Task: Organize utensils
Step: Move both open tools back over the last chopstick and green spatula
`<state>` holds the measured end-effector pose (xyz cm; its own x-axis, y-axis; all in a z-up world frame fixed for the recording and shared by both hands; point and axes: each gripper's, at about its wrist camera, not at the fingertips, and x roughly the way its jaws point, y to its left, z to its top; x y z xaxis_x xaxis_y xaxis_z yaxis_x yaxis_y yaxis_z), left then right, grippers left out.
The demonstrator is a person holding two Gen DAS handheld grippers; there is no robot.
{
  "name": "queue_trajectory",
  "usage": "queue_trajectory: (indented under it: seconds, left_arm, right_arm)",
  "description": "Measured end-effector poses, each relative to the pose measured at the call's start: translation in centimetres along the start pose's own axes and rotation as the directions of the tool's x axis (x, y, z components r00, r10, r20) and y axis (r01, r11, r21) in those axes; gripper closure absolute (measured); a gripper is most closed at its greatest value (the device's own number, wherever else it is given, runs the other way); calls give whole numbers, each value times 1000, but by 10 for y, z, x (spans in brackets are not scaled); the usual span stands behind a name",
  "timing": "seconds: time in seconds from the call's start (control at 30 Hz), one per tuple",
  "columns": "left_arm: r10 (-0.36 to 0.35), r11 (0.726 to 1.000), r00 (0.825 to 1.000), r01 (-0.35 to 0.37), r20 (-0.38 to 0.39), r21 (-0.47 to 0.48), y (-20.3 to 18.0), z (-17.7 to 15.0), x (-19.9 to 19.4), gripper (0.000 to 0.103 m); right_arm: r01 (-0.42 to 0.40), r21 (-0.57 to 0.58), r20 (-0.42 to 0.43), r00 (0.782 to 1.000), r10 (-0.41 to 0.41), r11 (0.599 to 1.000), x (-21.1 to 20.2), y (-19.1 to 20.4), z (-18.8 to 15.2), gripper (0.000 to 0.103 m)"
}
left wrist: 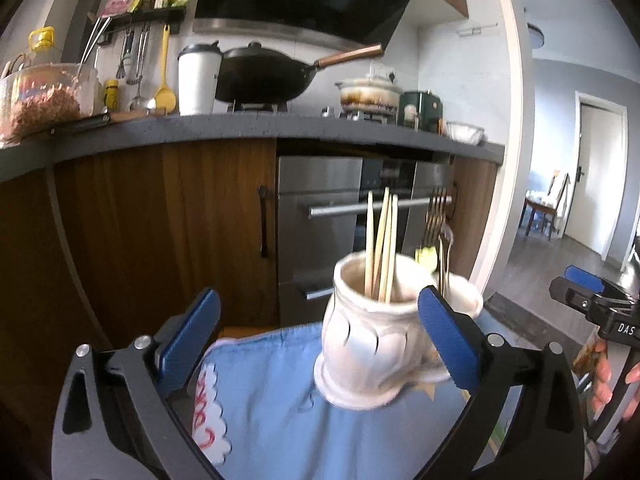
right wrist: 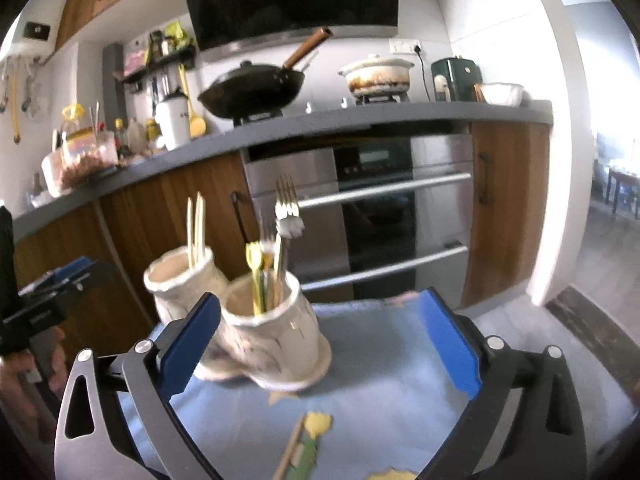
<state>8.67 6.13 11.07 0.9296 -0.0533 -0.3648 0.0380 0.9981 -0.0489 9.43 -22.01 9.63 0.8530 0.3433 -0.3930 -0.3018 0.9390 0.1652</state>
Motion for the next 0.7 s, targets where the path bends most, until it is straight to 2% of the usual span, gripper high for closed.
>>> queue_trajectory:
  seconds: [0.3, 0.43, 0.7]
  left_arm:
    - [16, 1000, 993, -16, -119, 5, 3, -44, -3, 5]
    - [-9, 1000, 982, 10, -189, 5, -2, -64, 2, 5]
    - [-35, 999, 960, 42, -279, 18, -13, -91, 12, 5]
  right_arm:
    - [18, -24, -144, 989, -22, 1000, 7, -5, -44, 5]
    - [13, -30, -212, 977, -19, 999, 13, -2, -60, 5]
    - [38, -51, -316, 947, -52, 998, 27, 1, -82, 5]
